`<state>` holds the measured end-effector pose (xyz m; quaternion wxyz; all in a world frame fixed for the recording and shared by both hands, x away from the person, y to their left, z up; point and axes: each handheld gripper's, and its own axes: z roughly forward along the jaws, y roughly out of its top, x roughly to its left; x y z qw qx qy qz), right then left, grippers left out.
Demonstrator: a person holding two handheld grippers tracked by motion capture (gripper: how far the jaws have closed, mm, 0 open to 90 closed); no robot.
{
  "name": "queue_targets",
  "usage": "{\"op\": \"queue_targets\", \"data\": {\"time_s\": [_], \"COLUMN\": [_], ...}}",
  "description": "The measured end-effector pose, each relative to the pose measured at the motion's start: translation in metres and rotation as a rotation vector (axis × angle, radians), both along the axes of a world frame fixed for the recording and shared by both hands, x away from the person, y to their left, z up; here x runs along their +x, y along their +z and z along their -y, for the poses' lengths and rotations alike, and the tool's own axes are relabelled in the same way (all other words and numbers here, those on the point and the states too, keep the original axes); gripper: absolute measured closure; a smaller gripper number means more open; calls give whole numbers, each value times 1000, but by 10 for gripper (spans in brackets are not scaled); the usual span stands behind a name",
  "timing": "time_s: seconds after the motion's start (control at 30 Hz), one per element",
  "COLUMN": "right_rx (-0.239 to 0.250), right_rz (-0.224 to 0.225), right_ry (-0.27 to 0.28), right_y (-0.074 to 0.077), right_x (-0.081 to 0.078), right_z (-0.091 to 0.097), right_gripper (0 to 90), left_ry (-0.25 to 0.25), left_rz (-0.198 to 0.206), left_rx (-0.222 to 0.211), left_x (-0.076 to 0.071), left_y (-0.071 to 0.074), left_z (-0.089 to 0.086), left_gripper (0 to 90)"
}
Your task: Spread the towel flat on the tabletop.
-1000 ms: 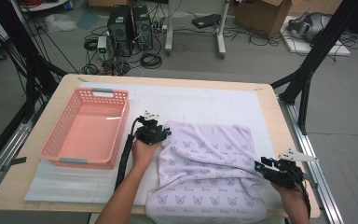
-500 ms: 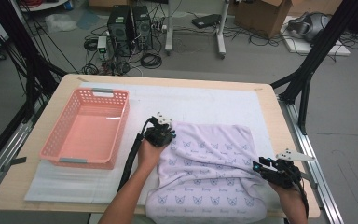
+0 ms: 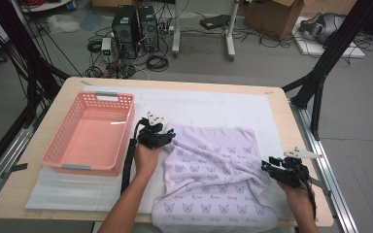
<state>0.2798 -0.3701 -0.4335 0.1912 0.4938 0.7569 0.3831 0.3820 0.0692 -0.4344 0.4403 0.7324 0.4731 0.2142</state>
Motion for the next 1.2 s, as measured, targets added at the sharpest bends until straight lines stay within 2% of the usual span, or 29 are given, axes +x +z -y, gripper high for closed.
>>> {"op": "queue_targets", "data": {"time_s": [0.07,0.2,0.23,0.3,0.33,0.37,0.43,0.5,0.6,0.63,0.77,0.87,0.9,1.03,1.07,1.1,1.13,1.17,1.2], "right_rx": [-12,-64,-72,-81,-89,-101,-169,-219,-208,-194,-151,-133,-129,-101,-95,-90,-89,-87,-88], "right_rz": [-11,-53,-39,-42,-31,-27,-24,-19,-26,-33,-19,-5,-2,12,16,19,21,20,20], "right_ry": [-9,-22,-29,-29,-10,3,-3,-49,-112,-112,-102,-87,-76,-47,-42,-37,-35,-34,-33], "right_y": [-2,-11,-11,-11,-11,-10,-7,-4,-4,-5,-5,-3,-2,2,3,3,4,4,4], "right_x": [17,50,55,62,64,64,62,58,51,49,46,47,47,47,47,47,48,49,49], "right_z": [-4,-16,-19,-24,-25,-27,-27,-20,0,4,7,4,4,1,1,1,1,0,0], "right_gripper": [573,555,573,671,789,845,863,865,861,846,742,724,720,689,678,666,660,658,658], "left_ry": [-3,-4,-2,-3,0,-2,-13,-17,-21,-24,-45,-50,-39,-28,-35,-47,-45,-54,-67], "left_rz": [-4,-14,-15,-21,-25,-29,-31,-36,-33,-32,-56,-54,-51,-88,-97,-99,-75,-66,-67], "left_rx": [-34,-55,-56,-68,-75,-80,-69,-71,-76,-75,-77,-55,-70,-42,-15,31,74,86,87], "left_x": [1,3,3,4,5,5,5,5,6,7,11,18,21,33,34,34,33,32,32], "left_y": [-2,-5,-5,-6,-7,-8,-8,-8,-10,-10,-11,-10,-10,-12,-14,-17,-16,-16,-16], "left_z": [-4,-11,-11,-13,-13,-13,-13,-12,-7,-5,9,18,19,22,24,27,29,29,29], "left_gripper": [515,514,515,518,520,521,522,522,528,532,542,546,547,564,579,614,654,720,846]}}
